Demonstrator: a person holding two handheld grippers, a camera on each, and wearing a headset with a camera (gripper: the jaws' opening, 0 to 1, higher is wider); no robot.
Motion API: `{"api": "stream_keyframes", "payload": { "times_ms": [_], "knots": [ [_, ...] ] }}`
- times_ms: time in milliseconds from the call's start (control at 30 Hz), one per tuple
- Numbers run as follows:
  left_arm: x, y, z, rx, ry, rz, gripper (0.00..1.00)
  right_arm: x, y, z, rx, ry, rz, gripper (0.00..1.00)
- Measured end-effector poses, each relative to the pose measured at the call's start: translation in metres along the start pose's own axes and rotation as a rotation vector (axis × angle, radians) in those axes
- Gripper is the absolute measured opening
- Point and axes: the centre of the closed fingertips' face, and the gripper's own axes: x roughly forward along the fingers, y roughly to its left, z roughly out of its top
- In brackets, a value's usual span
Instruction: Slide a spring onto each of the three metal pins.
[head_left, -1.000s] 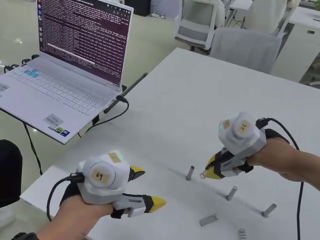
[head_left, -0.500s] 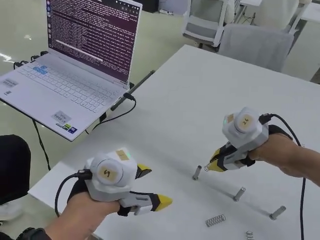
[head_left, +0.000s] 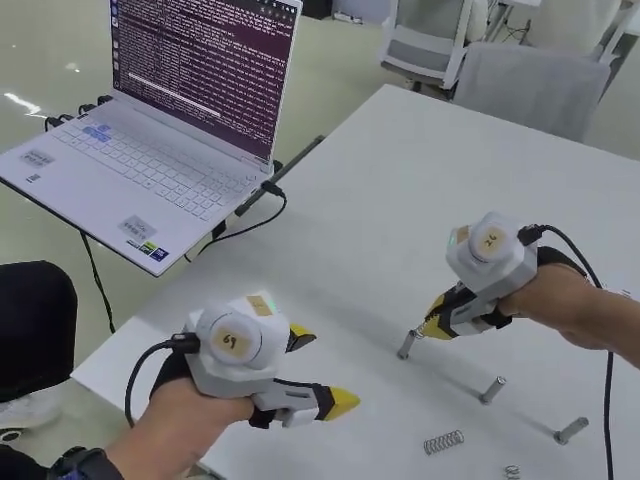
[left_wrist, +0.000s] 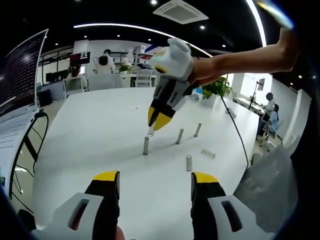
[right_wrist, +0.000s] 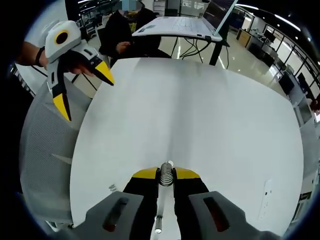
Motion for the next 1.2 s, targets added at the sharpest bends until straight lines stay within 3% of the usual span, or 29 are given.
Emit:
{"api": "stream_keyframes", "payload": {
  "times_ms": [1200],
  "knots": [
    [-0.003, 0.003, -0.001, -0.001, 0.011, -0.008, 0.63, 0.025, -0.003, 0.000, -0.047, 0.068, 0.040, 0.08]
  ]
}}
